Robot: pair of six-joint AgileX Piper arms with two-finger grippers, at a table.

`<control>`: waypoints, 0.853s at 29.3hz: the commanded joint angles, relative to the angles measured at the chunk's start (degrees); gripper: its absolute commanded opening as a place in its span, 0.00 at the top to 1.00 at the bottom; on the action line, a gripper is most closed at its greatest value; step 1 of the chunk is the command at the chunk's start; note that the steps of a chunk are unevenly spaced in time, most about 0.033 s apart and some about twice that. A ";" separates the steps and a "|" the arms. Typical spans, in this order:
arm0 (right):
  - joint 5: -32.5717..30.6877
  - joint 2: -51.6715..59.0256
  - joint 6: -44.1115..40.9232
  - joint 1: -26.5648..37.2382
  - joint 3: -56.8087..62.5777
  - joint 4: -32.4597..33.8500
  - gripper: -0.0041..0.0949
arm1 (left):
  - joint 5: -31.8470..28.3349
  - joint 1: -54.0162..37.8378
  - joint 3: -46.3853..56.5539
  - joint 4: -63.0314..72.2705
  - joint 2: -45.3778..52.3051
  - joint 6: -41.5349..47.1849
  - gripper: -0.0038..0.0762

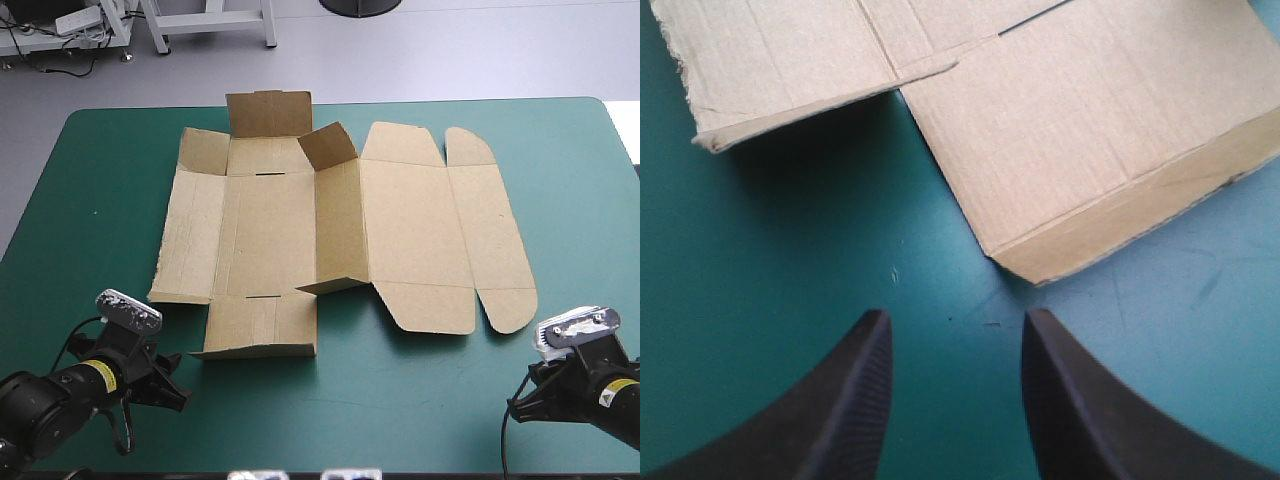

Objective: Fold the box

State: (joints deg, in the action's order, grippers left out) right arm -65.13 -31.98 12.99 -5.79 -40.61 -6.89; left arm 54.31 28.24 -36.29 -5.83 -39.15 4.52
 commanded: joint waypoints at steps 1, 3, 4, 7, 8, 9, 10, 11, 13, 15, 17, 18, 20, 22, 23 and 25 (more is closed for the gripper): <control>2.23 -0.55 0.28 -0.11 -1.88 -0.35 0.71 | -2.50 -0.10 -1.76 0.23 -0.06 0.41 0.58; 2.23 -0.55 0.28 -0.11 -1.88 -0.35 0.71 | -2.50 -0.10 -1.76 0.23 -0.06 0.41 0.58; 2.23 -0.55 0.28 -0.11 -1.88 -0.35 0.71 | -2.50 -0.10 -1.76 0.23 -0.06 0.41 0.58; 2.23 -0.55 0.28 -0.11 -1.88 -0.35 0.71 | -2.50 -0.10 -1.76 0.23 -0.06 0.53 0.58; 2.23 -0.55 0.28 -0.11 -1.88 -0.48 0.71 | -2.50 -0.10 -1.76 0.23 -0.06 0.34 0.58; 2.23 -0.55 0.28 -0.11 -1.88 -0.58 0.71 | -2.50 -0.10 -1.76 0.23 -0.06 0.34 0.58; 2.23 -0.55 0.28 -0.11 -1.88 -0.58 0.71 | -2.50 -0.10 -1.76 0.23 -0.06 0.34 0.58; 2.23 -0.55 0.28 -0.11 -1.88 -0.58 0.71 | -2.50 -0.10 -1.76 0.23 -0.06 0.34 0.58; 2.23 -0.55 0.28 -0.11 -1.88 -0.66 0.71 | -2.50 -0.10 -1.76 0.23 -0.06 0.45 0.58; 2.23 -0.55 0.28 -0.11 -1.88 -0.66 0.71 | -2.50 -0.10 -1.76 0.23 -0.06 0.45 0.58; 2.23 -0.55 0.28 -0.11 -1.88 -0.66 0.71 | -2.50 -0.10 -1.76 0.23 -0.06 0.45 0.58; 2.23 -0.55 0.28 -0.11 -1.88 -0.66 0.71 | -2.50 -0.10 -1.76 0.23 -0.06 0.45 0.58; 2.23 -0.55 0.28 -0.11 -1.88 -0.66 0.71 | -2.50 -0.10 -1.76 0.23 -0.06 0.34 0.58; 2.23 -0.55 0.28 -0.11 -1.88 -0.66 0.71 | -2.50 -0.10 -1.76 0.23 -0.06 0.34 0.58; 2.23 -0.55 0.28 -0.11 -1.88 -0.66 0.71 | -2.50 -0.10 -1.76 0.23 -0.06 0.34 0.58; 2.23 -0.55 0.28 -0.11 -1.88 -0.66 0.71 | -2.50 -0.10 -1.76 0.86 -0.06 0.45 0.58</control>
State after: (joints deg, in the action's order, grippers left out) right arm -65.13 -31.98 13.04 -5.79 -40.61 -7.10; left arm 54.31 28.24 -36.29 -5.83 -39.15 4.55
